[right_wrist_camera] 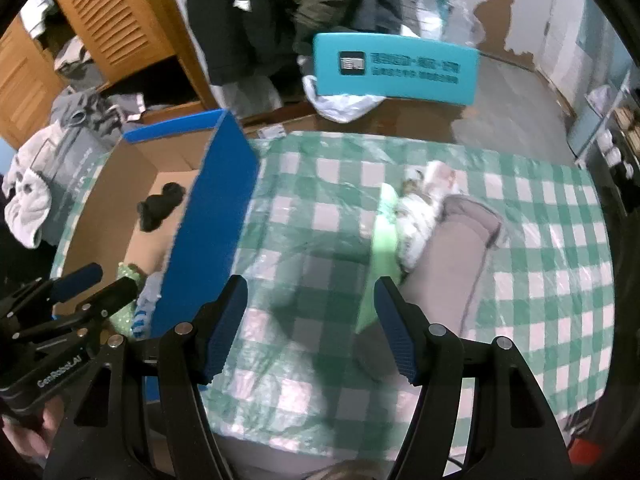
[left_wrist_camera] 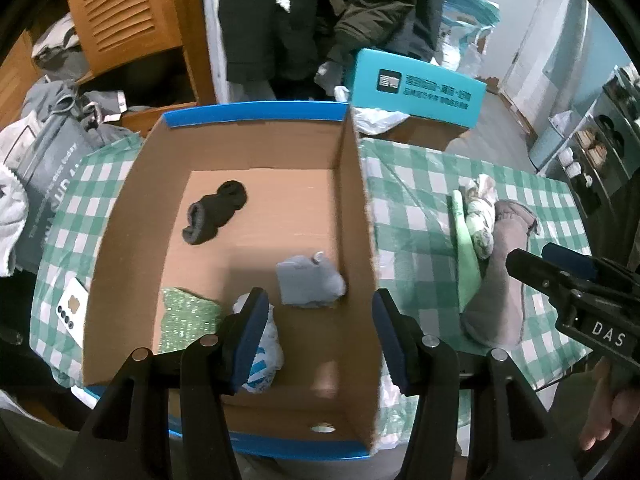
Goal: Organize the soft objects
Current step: 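Move both open tools from the box back over the pile on the table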
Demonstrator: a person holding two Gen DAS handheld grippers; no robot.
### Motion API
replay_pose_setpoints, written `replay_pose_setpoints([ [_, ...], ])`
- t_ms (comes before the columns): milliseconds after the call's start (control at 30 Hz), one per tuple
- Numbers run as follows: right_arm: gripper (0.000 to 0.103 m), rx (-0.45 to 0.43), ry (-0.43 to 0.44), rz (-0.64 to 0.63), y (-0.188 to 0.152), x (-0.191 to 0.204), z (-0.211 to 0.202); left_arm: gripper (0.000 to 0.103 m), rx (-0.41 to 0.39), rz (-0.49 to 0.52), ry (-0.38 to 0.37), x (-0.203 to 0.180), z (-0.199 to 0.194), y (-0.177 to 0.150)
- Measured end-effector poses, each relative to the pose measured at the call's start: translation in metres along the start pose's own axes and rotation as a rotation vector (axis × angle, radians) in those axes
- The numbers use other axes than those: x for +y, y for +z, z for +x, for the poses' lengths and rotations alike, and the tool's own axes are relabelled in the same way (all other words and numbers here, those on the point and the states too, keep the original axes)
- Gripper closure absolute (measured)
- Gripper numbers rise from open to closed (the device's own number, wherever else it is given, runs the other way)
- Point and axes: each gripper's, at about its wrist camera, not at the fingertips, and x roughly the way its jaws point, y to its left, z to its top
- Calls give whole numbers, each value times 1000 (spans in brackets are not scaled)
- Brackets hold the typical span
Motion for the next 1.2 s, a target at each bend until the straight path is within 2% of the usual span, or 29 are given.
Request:
replay_pose_setpoints([
  [600, 36, 4, -26, 131, -18, -72, -5, 48, 28, 116, -18, -67, 14, 3],
  [733, 31, 17, -37, 159, -23, -86, 2, 48, 49, 122, -26, -77, 22, 5],
  [1200, 29, 82, -83, 202, -23, -109, 43, 46, 124, 115, -23, -101, 62, 10],
])
